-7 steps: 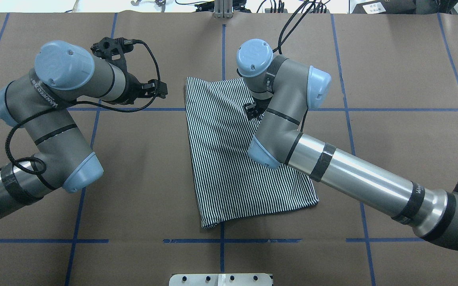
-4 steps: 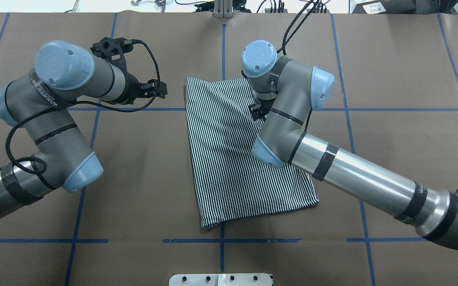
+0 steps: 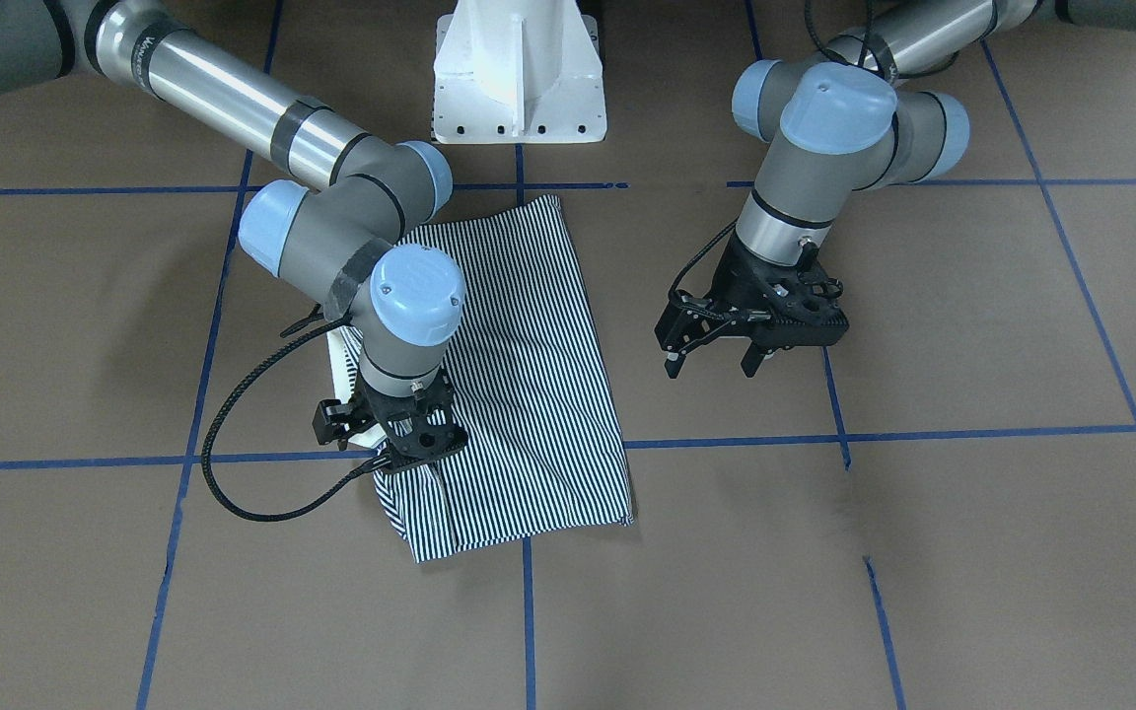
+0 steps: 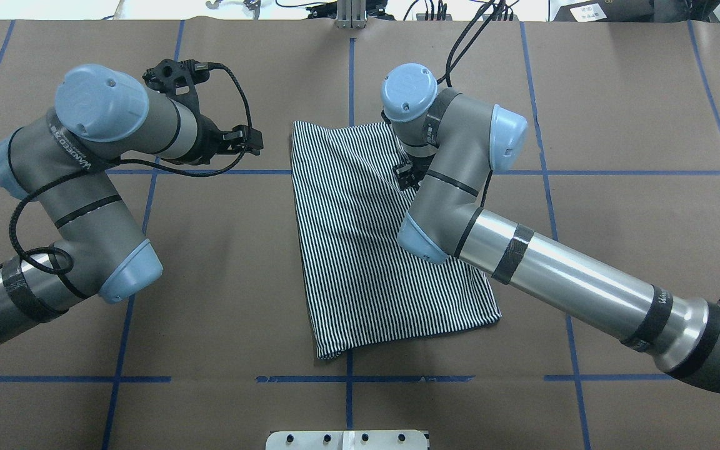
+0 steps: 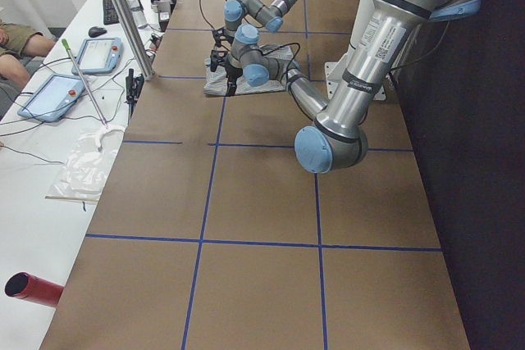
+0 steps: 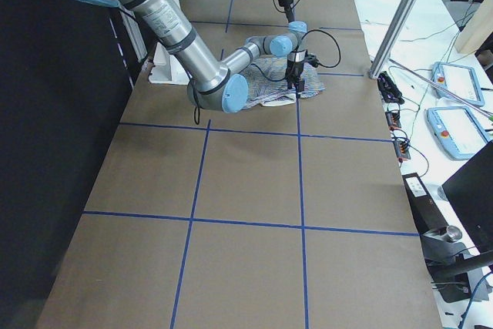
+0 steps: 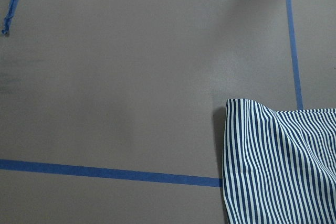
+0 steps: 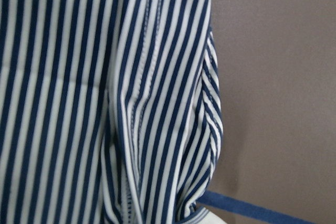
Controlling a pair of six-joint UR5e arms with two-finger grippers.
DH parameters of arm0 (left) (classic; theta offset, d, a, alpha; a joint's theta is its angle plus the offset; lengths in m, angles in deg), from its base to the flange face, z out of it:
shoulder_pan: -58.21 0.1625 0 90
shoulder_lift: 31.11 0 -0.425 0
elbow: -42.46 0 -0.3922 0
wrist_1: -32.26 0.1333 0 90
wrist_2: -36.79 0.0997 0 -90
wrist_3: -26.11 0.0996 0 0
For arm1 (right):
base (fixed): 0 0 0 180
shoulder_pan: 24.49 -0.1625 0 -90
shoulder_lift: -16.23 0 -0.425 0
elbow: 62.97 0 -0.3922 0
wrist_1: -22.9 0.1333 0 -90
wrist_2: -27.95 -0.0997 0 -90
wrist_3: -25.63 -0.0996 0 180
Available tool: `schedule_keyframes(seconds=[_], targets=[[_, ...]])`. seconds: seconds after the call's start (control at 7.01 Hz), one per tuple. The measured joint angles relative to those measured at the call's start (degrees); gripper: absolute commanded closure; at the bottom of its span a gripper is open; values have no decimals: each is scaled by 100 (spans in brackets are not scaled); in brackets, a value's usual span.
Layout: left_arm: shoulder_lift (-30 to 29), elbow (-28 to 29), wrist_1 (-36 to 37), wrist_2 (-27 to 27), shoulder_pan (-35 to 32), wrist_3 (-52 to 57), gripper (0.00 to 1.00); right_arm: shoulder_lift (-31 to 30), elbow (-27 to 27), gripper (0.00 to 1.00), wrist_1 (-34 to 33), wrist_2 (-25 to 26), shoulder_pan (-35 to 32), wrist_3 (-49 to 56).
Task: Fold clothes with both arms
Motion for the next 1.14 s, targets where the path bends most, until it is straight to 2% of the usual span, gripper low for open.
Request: schedule_keyframes(seconds=[0.71,0.86,1.14], targets=[[17,32,-98,0,1,0,0,16,-5,0,38,-32,-35,-57],[26,32,-103,0,1,0,0,27,-4,7,81,-53,-33,-74],[33,27,-100,0,1,0,0,27,-4,54,233,-161,-27,-112]])
